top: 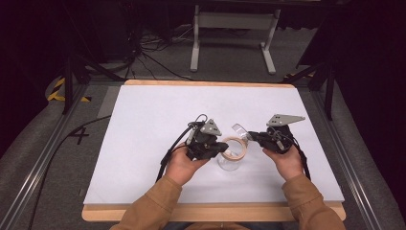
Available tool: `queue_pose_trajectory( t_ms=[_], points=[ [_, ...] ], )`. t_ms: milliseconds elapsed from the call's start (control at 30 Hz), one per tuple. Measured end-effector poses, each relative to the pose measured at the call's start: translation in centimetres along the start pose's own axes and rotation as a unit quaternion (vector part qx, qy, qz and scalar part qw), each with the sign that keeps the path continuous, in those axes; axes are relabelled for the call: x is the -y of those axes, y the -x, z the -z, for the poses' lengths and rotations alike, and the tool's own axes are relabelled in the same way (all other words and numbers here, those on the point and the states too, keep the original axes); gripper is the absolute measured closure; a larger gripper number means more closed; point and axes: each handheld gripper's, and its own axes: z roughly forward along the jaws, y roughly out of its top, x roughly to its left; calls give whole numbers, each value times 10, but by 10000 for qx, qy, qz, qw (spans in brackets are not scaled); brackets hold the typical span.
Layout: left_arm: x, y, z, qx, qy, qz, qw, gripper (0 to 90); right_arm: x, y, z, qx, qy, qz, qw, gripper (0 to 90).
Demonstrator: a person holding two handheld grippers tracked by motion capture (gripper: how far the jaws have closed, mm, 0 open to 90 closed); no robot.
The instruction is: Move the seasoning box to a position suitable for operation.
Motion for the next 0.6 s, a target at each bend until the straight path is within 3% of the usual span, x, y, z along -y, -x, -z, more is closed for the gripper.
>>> queue_pose_trajectory(
  t_ms=[333,400,533,600],
  points=[
    [-17,7,-3,-71,508,-197,9985,868,2,-2,0,64,-59,-28,10000,898],
    [-19,7,-5,-61,636,-131,9979,859,3,-2,0,58,-69,-38,10000,897],
    [-18,3,-10,-86,575,-51,9983,831,5,-2,1,26,-60,-18,10000,897],
    [-18,1,-9,-47,658,42,9978,828,5,-2,1,13,-56,-36,10000,897]
  ],
)
